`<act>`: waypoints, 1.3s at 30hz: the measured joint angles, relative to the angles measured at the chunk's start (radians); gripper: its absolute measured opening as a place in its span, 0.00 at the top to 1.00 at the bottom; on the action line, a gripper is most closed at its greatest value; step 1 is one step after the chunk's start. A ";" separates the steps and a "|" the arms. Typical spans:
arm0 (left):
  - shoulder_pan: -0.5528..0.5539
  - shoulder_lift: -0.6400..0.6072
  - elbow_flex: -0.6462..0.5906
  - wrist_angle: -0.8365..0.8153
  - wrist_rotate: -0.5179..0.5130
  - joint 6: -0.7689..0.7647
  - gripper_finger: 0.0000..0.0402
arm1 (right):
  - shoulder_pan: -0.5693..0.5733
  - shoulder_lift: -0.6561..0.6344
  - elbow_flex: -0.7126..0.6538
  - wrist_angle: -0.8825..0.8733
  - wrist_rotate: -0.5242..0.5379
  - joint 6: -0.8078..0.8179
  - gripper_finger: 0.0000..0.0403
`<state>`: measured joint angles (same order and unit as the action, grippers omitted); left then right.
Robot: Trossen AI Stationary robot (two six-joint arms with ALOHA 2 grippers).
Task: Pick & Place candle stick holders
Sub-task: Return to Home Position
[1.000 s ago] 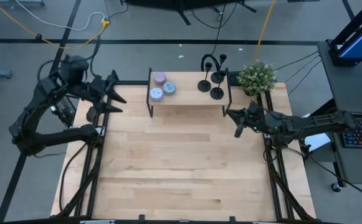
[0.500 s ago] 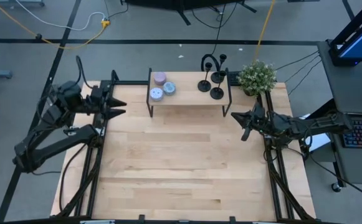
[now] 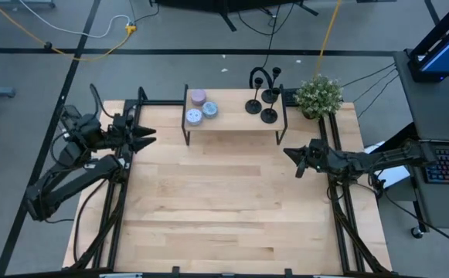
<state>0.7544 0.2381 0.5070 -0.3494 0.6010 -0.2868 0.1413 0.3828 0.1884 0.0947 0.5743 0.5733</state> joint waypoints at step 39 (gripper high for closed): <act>-0.589 -0.126 -0.469 0.620 -0.418 -0.145 0.54 | 0.000 -0.049 -0.087 0.297 0.001 -0.172 1.00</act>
<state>0.1655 0.1123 0.0383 0.2704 0.1831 -0.4318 0.1410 0.3340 0.1009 0.3918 0.5751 0.4017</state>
